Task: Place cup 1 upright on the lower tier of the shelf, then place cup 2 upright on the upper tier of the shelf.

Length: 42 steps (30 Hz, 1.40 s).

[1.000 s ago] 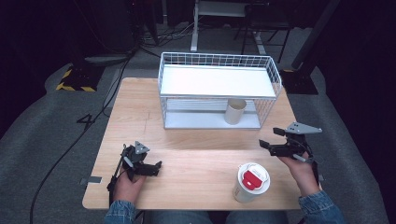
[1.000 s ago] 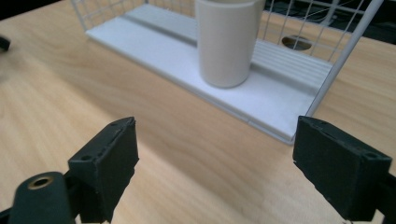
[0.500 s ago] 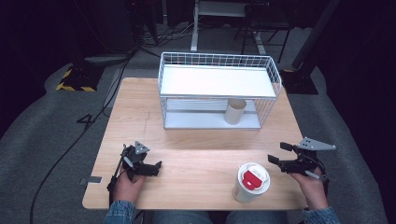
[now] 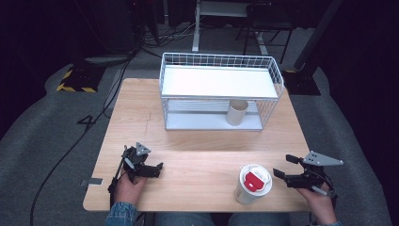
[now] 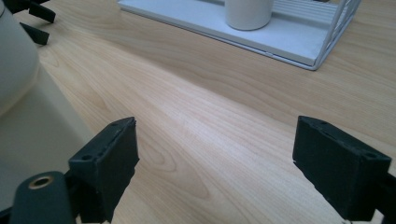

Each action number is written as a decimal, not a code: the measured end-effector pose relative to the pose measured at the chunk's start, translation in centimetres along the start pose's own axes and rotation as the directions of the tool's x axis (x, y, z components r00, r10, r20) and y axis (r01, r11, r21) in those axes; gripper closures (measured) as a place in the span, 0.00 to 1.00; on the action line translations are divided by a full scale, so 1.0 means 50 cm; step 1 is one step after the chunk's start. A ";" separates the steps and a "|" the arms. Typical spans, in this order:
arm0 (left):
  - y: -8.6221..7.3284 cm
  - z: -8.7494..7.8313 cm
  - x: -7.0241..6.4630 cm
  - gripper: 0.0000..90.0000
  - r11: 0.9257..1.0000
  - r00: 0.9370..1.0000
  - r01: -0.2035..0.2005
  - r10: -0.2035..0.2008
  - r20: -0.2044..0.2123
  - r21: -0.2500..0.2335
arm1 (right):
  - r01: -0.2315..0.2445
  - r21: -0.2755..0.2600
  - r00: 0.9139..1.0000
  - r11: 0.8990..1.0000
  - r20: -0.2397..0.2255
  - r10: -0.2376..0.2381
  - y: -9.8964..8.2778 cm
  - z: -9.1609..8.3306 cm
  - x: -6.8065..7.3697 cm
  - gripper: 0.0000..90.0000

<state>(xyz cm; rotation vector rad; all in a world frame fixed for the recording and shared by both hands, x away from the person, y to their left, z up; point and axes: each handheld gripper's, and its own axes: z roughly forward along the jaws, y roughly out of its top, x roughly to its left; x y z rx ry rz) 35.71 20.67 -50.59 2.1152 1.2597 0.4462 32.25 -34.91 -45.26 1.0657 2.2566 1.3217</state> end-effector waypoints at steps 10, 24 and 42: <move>0.000 0.000 0.000 0.00 1.000 1.000 0.001 -0.001 0.001 0.001 | 0.019 -0.008 0.999 1.000 -0.030 -0.019 -0.029 0.005 0.003 0.16; 0.000 0.000 0.000 0.00 1.000 1.000 0.002 -0.002 0.001 0.001 | 0.119 0.003 0.976 0.993 -0.184 -0.116 -0.027 -0.007 0.059 0.16; 0.000 0.000 0.000 0.00 1.000 1.000 0.001 -0.001 0.000 0.001 | 0.149 -0.041 0.940 0.988 -0.304 -0.154 -0.030 0.012 0.145 0.02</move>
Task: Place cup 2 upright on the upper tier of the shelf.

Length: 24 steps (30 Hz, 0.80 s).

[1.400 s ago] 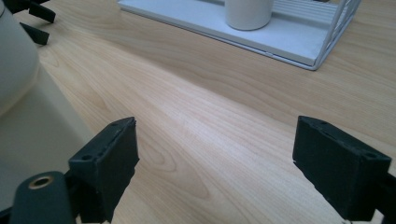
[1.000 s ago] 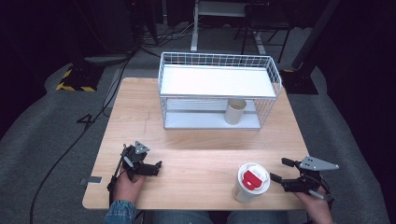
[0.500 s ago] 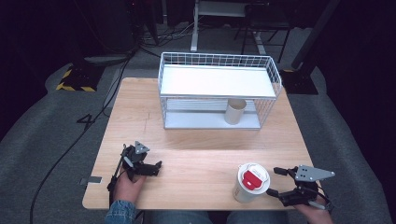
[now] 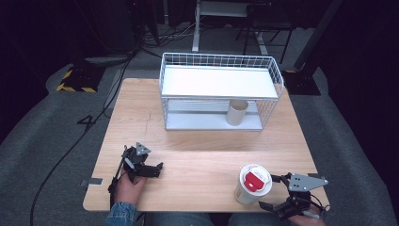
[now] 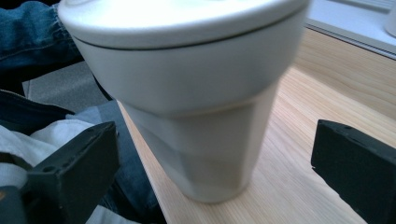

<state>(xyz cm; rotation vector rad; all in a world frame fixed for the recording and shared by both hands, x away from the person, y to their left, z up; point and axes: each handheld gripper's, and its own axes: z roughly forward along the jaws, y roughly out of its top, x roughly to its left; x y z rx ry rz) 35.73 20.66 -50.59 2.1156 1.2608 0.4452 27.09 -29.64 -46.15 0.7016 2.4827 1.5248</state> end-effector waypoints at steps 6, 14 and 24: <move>0.000 0.000 0.000 0.01 1.000 1.000 0.001 -0.001 0.000 -0.001 | 0.004 -0.039 1.000 0.999 0.008 -0.003 0.000 0.033 0.007 0.02; -0.001 -0.001 0.000 0.00 1.000 1.000 -0.001 0.001 -0.003 -0.001 | -0.026 -0.077 1.000 0.997 -0.005 0.026 -0.002 0.056 0.005 0.02; -0.001 -0.001 0.000 0.01 1.000 1.000 -0.002 0.002 -0.003 0.000 | -0.013 -0.102 1.000 0.995 0.009 0.014 -0.001 0.079 0.012 0.03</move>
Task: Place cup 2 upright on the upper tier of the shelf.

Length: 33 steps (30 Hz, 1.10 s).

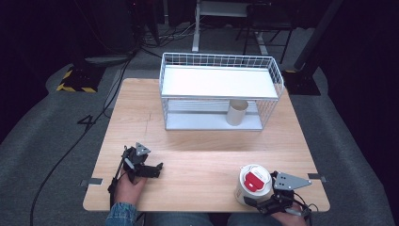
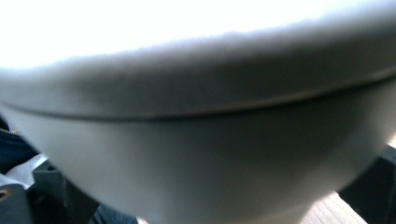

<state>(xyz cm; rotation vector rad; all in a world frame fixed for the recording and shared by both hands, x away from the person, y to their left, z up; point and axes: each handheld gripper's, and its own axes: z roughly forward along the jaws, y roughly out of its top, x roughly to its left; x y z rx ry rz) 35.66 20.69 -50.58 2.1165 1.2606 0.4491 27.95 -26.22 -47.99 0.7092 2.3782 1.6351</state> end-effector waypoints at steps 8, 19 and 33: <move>0.000 0.000 0.000 0.00 1.000 1.000 0.000 0.000 0.000 0.000 | -0.003 -0.018 1.000 1.000 0.001 0.003 -0.007 0.010 0.004 0.09; 0.000 0.000 0.000 0.00 1.000 1.000 0.000 0.000 0.000 0.000 | 0.008 -0.024 1.000 1.000 0.009 -0.008 -0.009 0.008 0.005 0.11; 0.000 0.000 0.000 0.01 1.000 1.000 0.000 0.000 0.000 0.000 | 0.018 -0.017 1.000 1.000 0.010 -0.018 -0.007 0.008 0.005 0.12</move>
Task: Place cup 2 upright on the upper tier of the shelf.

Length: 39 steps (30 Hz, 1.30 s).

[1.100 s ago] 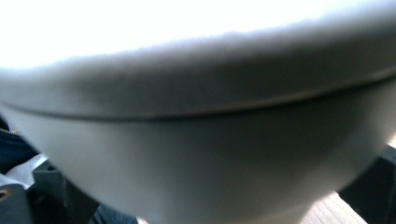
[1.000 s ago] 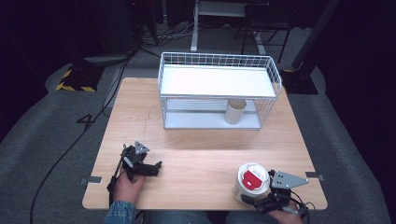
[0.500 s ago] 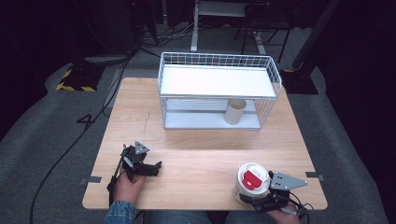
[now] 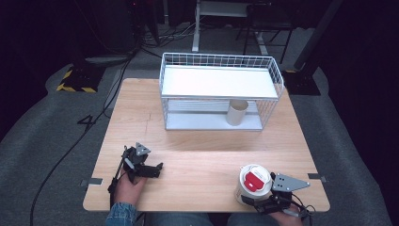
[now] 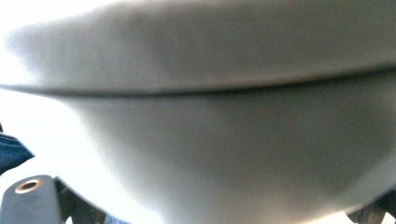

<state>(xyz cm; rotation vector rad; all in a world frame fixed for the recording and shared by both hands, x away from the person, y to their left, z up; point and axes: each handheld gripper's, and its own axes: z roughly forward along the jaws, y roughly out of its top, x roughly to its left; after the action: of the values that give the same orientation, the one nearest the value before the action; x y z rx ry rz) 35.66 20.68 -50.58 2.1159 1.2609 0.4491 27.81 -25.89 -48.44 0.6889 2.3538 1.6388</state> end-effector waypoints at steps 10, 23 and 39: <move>0.000 0.000 0.000 0.00 1.000 1.000 0.000 0.000 0.000 0.000 | -0.010 -0.004 1.000 1.000 0.005 0.010 0.002 -0.002 0.001 0.13; 0.000 0.000 0.000 0.01 1.000 1.000 0.000 0.000 0.000 0.000 | 0.012 -0.030 0.999 0.999 0.033 -0.011 0.039 -0.012 0.000 0.13; 0.000 0.000 0.000 0.00 1.000 1.000 0.000 0.000 0.000 0.000 | 0.051 -0.002 0.996 0.999 0.077 -0.051 0.127 -0.011 -0.011 0.14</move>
<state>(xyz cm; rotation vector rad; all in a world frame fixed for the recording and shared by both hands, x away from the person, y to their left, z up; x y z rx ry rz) 35.66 20.69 -50.58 2.1161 1.2605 0.4488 29.73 -24.85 -42.42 0.6724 2.2948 1.5672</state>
